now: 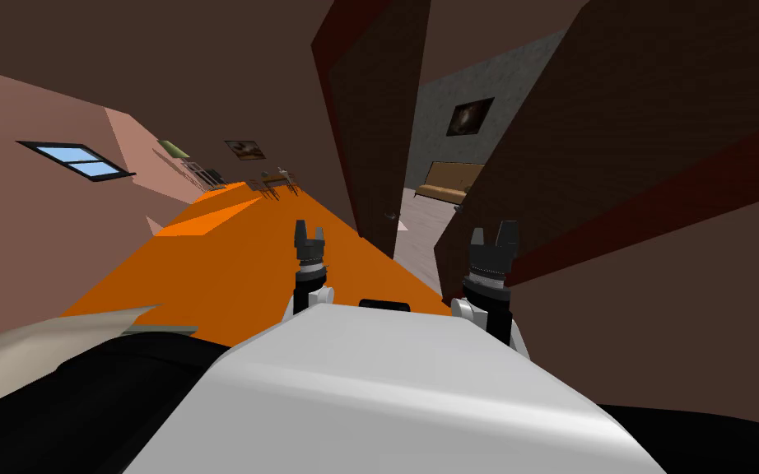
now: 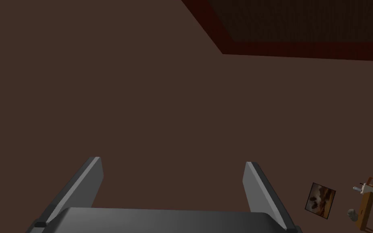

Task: Push the door open

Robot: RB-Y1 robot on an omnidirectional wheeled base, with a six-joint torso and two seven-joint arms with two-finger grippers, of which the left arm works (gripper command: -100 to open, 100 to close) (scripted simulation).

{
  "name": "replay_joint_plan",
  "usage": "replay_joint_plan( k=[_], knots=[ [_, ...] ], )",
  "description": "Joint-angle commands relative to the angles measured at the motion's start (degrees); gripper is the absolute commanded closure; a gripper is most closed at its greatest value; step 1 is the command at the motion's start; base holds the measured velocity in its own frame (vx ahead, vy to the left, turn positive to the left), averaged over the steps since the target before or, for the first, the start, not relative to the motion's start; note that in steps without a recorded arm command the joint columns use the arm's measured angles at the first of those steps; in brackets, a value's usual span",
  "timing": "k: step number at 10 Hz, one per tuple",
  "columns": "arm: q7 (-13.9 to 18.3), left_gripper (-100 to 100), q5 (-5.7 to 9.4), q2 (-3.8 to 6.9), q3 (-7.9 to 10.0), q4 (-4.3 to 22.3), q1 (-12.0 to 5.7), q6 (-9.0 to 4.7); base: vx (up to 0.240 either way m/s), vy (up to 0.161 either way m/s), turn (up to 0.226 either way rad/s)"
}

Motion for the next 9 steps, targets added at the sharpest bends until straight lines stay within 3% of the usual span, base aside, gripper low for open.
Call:
replay_joint_plan(
  k=[1, 2, 9],
  knots=[
    [0.18, -100, -0.05, 0.65, -0.53, 2.12, -0.67, -0.28, 0.073, 0.008, -0.031],
    [0.18, -100, -0.05, 0.65, -0.53, 0.97, -0.67, 0.23, 0.093, 0.029, -0.101],
    [0.69, -100, -0.19, 2.11, -2.05, 8.16, -2.58, -1.09, 0.082, 0.021, -0.045]
  ],
)
